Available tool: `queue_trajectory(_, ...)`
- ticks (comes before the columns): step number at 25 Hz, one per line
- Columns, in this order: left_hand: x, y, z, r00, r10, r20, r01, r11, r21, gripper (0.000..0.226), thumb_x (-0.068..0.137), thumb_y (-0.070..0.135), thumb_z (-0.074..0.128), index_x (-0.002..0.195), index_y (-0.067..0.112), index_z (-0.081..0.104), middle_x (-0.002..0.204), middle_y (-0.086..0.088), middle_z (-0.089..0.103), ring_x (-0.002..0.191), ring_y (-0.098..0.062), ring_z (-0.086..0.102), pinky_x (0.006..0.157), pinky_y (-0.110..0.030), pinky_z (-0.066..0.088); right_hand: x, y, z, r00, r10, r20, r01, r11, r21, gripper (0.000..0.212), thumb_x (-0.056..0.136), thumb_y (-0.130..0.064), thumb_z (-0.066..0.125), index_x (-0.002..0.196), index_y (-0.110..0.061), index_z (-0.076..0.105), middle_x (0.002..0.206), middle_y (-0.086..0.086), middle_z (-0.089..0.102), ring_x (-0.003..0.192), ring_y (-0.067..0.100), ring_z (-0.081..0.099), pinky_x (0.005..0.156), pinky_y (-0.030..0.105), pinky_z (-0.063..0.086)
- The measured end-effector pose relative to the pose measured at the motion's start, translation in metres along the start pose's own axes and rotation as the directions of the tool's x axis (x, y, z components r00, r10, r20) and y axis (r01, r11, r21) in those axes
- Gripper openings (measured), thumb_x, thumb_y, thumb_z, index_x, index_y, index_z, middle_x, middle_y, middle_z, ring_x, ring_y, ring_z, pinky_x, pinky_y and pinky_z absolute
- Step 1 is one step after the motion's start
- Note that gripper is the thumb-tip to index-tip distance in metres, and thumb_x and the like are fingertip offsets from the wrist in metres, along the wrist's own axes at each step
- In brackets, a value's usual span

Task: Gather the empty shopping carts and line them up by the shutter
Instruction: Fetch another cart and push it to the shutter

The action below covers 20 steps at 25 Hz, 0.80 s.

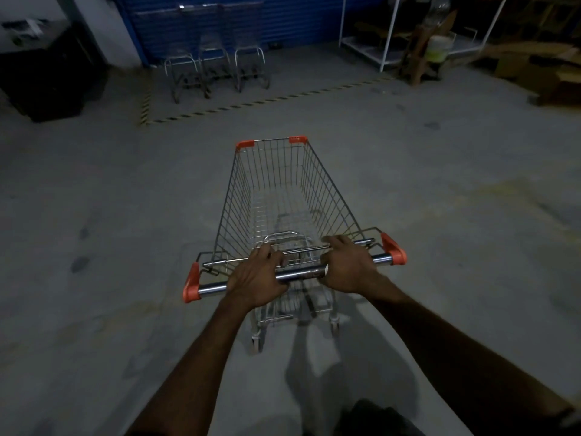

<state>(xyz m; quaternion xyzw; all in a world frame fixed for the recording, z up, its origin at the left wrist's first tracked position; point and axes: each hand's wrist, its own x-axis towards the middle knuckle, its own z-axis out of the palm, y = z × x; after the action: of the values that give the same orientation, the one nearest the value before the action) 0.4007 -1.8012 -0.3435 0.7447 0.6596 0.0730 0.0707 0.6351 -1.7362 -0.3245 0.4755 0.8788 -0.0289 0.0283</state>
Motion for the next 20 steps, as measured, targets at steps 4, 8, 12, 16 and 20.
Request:
queue_trajectory(4, 0.084, -0.025, -0.005, 1.000, -0.001, -0.009, 0.000, 0.999, -0.037, 0.037, 0.075, 0.053, 0.071, 0.099, 0.033, 0.051, 0.108, 0.010, 0.059, 0.096, -0.020, 0.064, 0.069, -0.032, 0.044, 0.078, 0.032, 0.005, 0.990, 0.031, -0.141, -0.028, 0.999, 0.023, 0.028, 0.074, -0.046, 0.068, 0.092, -0.025, 0.075, 0.109, -0.002, 0.065, 0.096, 0.019, 0.063, 0.073, 0.033, 0.054)
queue_trajectory(8, 0.168, -0.048, -0.008, 1.000, -0.023, -0.014, 0.023, 0.998, -0.052, 0.040, 0.073, 0.055, 0.070, 0.101, 0.035, 0.049, 0.109, 0.012, 0.061, 0.093, -0.020, 0.066, 0.071, -0.033, 0.050, 0.160, 0.068, -0.002, 0.989, -0.001, -0.148, 0.006, 0.999, 0.033, 0.023, 0.076, -0.043, 0.060, 0.083, -0.024, 0.070, 0.080, -0.002, 0.071, 0.069, 0.021, 0.069, 0.064, 0.030, 0.053)
queue_trajectory(12, 0.253, -0.067, -0.011, 0.999, -0.032, -0.035, 0.031, 0.999, -0.033, 0.039, 0.071, 0.056, 0.069, 0.100, 0.035, 0.053, 0.104, 0.012, 0.061, 0.090, -0.019, 0.066, 0.069, -0.033, 0.051, 0.238, 0.111, -0.006, 0.983, -0.016, -0.180, 0.018, 1.000, 0.005, 0.022, 0.073, -0.042, 0.060, 0.078, -0.023, 0.069, 0.073, 0.001, 0.069, 0.063, 0.025, 0.069, 0.059, 0.030, 0.049)
queue_trajectory(16, 0.337, -0.092, -0.012, 0.993, 0.035, -0.115, -0.029, 0.998, 0.061, 0.037, 0.066, 0.055, 0.068, 0.095, 0.034, 0.061, 0.108, 0.010, 0.057, 0.098, -0.019, 0.059, 0.077, -0.036, 0.048, 0.320, 0.151, -0.007, 0.985, -0.018, -0.173, 0.011, 0.999, -0.040, 0.028, 0.070, -0.044, 0.061, 0.078, -0.021, 0.074, 0.081, 0.003, 0.066, 0.071, 0.028, 0.067, 0.072, 0.037, 0.050)
queue_trajectory(20, 0.424, -0.120, -0.015, 0.991, 0.030, -0.134, -0.021, 0.997, 0.071, 0.037, 0.063, 0.057, 0.070, 0.091, 0.035, 0.065, 0.125, 0.009, 0.058, 0.108, -0.020, 0.058, 0.086, -0.038, 0.045, 0.404, 0.187, -0.014, 0.986, -0.042, -0.163, 0.030, 0.997, -0.072, 0.036, 0.072, -0.052, 0.062, 0.085, -0.023, 0.078, 0.108, 0.006, 0.063, 0.089, 0.027, 0.063, 0.085, 0.044, 0.047)
